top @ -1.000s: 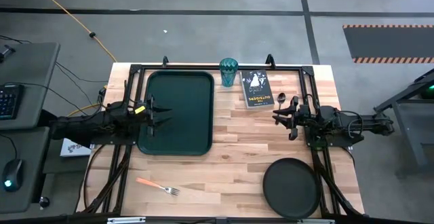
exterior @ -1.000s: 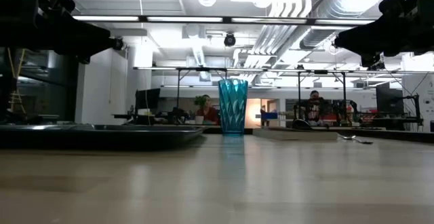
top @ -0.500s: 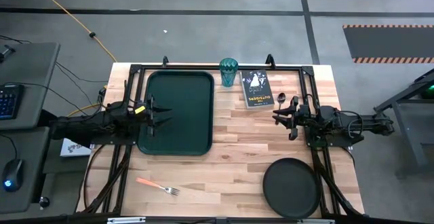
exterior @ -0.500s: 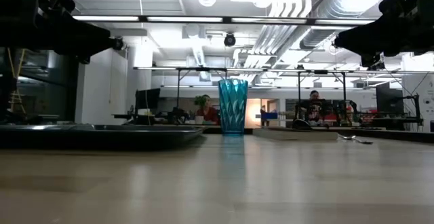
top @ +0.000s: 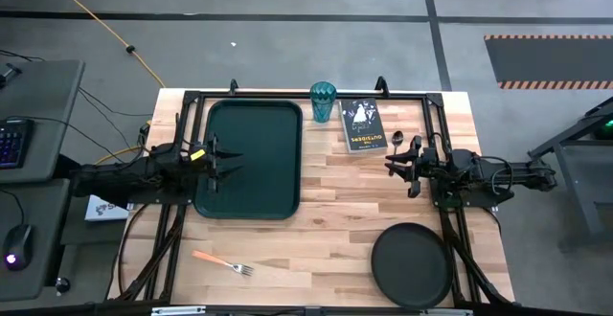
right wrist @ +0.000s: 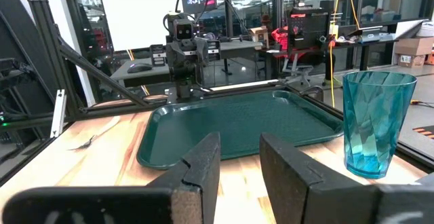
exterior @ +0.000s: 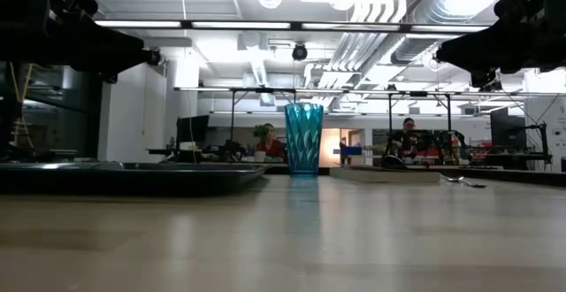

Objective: Pick and place plate/cup/fork/spoon on tray

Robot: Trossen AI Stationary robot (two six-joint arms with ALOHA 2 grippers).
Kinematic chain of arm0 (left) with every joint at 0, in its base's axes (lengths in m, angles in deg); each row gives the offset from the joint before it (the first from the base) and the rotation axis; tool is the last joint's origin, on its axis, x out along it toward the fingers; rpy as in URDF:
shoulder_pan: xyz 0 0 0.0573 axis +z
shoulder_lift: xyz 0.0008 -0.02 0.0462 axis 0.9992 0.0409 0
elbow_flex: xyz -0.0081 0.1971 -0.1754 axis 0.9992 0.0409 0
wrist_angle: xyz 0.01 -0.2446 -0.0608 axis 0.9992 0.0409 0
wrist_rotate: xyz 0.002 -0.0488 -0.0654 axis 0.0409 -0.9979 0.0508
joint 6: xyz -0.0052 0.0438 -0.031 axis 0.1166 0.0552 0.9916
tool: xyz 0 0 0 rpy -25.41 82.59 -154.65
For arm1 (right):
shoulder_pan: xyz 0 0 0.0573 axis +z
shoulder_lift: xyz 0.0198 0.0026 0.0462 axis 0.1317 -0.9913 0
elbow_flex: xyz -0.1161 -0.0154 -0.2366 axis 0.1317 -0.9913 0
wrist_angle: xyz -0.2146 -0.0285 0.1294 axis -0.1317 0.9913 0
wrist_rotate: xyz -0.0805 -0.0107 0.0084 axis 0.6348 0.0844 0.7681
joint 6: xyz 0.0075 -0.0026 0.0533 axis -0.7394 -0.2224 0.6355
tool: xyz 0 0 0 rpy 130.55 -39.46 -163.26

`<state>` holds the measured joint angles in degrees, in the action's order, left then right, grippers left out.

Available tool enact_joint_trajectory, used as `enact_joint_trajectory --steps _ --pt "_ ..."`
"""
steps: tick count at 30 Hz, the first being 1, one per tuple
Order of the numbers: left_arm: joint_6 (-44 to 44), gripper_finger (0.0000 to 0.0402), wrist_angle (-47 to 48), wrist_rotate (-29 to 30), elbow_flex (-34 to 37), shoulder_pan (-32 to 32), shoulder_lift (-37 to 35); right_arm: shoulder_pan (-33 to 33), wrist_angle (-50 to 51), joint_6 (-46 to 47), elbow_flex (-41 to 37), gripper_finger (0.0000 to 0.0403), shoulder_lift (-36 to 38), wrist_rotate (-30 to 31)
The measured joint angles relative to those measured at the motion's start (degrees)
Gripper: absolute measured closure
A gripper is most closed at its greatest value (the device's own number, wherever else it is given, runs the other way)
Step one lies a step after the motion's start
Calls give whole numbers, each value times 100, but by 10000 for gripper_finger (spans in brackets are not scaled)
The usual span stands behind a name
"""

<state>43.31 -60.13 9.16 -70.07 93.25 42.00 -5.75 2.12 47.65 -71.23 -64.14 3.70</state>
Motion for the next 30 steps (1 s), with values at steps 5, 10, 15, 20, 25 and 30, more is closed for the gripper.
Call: enact_joint_trajectory --steps 5,10,15,20,25,30 --pt "1 236 0 1 -1 1 -1 0 0 0 0 306 2 0" --pt "1 236 -1 0 1 0 0 -1 0 0 0 306 2 -2" --pt "0 236 0 1 1 -1 0 -2 0 0 -1 306 2 0" --pt "0 236 -2 1 0 0 -1 -1 0 0 1 306 0 -1" --pt "-1 236 -2 1 -1 -1 1 0 0 0 -2 306 0 0" --pt "73 236 -45 10 1 0 -1 -2 0 0 -2 306 0 0"
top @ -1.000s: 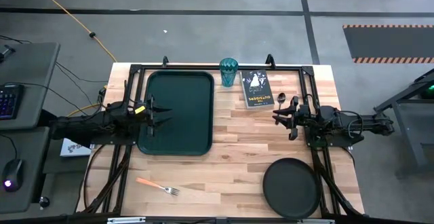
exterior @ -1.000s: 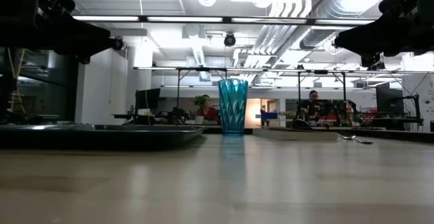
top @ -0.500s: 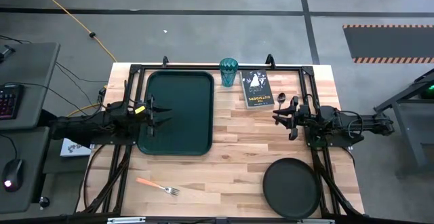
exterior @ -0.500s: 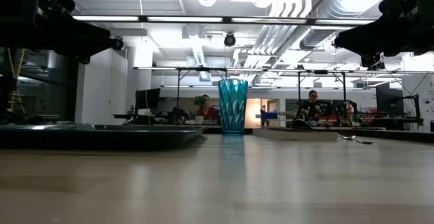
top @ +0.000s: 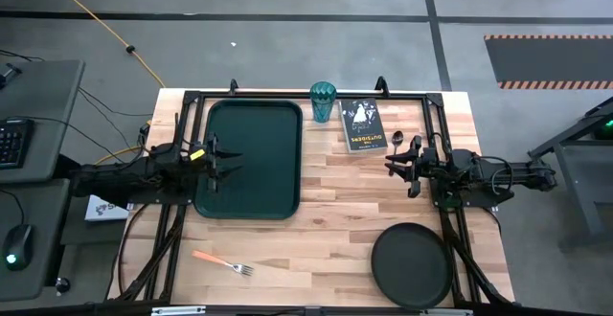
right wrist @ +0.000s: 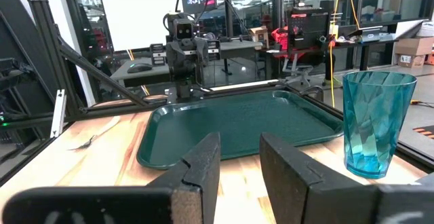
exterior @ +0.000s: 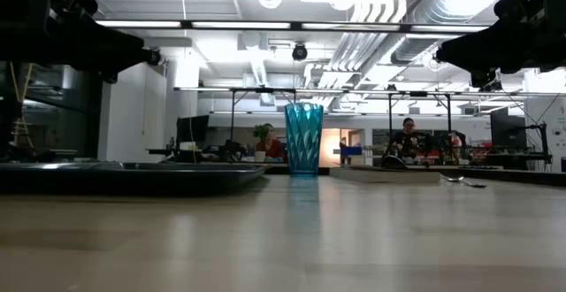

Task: Pick and place plate/cup/fork/spoon on tray
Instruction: Adjust the black tray on the table

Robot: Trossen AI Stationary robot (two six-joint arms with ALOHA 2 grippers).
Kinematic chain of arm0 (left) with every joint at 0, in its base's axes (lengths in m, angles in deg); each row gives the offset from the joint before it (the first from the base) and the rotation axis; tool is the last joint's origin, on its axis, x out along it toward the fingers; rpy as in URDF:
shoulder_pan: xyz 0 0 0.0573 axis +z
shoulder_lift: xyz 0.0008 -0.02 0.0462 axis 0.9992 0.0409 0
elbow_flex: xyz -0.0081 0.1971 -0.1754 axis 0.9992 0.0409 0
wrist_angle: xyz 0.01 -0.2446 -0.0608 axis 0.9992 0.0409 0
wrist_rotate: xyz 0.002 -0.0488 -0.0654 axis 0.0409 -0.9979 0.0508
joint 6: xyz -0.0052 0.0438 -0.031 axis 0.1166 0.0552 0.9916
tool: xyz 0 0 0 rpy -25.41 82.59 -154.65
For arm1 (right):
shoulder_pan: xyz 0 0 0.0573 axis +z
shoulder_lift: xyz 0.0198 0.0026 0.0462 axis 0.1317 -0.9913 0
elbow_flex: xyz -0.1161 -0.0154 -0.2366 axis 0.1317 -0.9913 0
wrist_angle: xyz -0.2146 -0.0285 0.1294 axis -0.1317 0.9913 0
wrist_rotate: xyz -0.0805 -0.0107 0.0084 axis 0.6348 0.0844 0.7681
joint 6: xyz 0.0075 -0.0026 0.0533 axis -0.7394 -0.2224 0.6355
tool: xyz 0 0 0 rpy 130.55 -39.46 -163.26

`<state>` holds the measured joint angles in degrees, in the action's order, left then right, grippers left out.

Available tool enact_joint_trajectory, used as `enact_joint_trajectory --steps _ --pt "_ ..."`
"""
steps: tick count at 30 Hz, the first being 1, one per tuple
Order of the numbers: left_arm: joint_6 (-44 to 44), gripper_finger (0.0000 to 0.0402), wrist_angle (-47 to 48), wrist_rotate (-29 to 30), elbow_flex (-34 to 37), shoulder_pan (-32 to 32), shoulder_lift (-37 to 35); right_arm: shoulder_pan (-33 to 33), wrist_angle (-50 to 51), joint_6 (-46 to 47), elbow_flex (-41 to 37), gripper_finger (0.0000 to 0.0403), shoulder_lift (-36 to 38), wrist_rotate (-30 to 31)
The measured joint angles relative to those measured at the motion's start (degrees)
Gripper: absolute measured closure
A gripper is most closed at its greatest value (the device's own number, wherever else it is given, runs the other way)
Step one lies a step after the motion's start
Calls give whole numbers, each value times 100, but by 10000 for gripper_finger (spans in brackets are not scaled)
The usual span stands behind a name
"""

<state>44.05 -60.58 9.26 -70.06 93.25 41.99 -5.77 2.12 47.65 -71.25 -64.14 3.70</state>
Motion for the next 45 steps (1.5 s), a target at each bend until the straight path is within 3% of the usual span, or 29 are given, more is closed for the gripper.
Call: enact_joint_trajectory --steps 18,25,31,36,45 --pt "180 236 -40 25 0 0 1 2 0 0 1 306 0 0" --pt "487 236 -67 532 0 -1 2 0 0 0 2 306 0 0" --pt "553 236 -996 539 -18 -1 184 0 0 0 2 306 0 -1" --pt "525 236 -651 557 -821 -1 1165 1 0 0 1 306 2 -1" --pt "413 236 1596 803 -2899 -1 4433 2 0 0 2 306 2 -2"
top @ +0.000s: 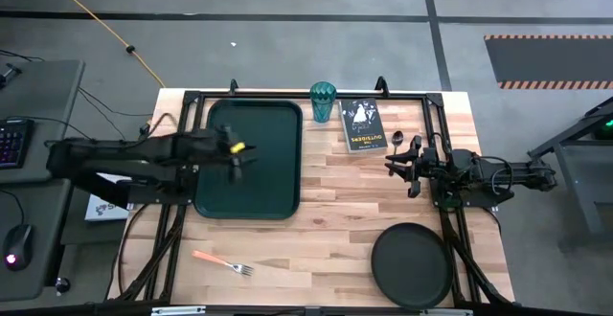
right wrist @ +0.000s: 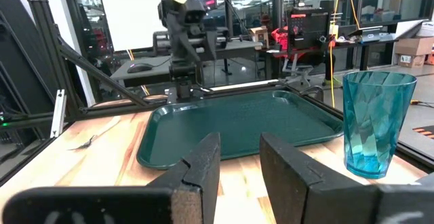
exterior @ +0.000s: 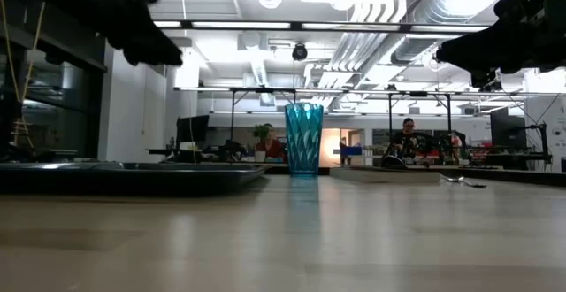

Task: Pick and place plate/cup/fork/spoon on tray
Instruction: Adjust the black tray on the table

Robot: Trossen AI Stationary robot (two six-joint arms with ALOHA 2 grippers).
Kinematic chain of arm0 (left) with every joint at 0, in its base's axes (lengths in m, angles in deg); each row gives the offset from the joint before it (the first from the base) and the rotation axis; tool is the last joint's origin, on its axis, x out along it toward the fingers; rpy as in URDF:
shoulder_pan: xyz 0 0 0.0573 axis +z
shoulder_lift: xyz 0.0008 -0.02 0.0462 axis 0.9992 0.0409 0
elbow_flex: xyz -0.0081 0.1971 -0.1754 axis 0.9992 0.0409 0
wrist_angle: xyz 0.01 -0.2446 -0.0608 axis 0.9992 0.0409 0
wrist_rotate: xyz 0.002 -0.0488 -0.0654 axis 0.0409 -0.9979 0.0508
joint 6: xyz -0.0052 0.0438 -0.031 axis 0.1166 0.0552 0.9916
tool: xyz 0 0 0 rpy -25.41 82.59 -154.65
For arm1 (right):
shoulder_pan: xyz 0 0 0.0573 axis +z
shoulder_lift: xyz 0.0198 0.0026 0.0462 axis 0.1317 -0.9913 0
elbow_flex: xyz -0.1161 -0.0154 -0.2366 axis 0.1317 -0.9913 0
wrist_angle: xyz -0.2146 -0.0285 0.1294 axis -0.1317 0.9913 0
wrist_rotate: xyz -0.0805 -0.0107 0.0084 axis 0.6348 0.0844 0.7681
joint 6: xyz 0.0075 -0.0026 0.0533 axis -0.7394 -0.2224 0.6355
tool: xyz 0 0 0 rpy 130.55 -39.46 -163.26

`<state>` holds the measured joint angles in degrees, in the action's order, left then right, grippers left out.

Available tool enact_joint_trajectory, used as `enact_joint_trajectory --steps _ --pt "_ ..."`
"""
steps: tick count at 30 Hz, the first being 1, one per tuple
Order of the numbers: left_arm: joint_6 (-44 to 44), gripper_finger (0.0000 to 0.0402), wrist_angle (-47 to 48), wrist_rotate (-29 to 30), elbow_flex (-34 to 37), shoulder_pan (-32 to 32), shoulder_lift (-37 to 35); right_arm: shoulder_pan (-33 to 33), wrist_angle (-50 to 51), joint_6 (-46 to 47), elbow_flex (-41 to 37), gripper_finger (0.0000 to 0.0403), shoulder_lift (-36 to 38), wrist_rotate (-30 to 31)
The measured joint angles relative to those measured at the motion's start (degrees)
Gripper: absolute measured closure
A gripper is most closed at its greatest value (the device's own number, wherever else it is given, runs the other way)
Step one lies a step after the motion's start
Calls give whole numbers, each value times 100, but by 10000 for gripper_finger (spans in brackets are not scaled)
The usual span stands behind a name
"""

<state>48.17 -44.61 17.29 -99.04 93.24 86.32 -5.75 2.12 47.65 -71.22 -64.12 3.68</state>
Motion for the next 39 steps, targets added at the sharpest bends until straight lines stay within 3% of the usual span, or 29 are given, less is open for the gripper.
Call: enact_joint_trajectory --steps 6,9,12,21,25,31,39 --pt "-101 263 741 705 -712 14 1716 -2 0 0 -2 306 2 0" --pt "-164 320 794 1233 -950 160 2398 -2 0 0 -2 306 2 2" --pt "-242 386 684 1234 -1155 397 3070 -2 0 0 0 306 2 2" --pt "-545 401 91 1290 -1521 993 4555 -1 0 0 -2 306 2 1" --pt "-594 401 964 1240 -1620 943 4735 -1 0 0 0 306 2 2" --pt "-561 401 2522 1071 -1635 619 4443 -2 0 0 -2 306 2 2" --pt "18 401 4242 78 -1632 297 4350 -1 -1 0 -1 306 2 1"
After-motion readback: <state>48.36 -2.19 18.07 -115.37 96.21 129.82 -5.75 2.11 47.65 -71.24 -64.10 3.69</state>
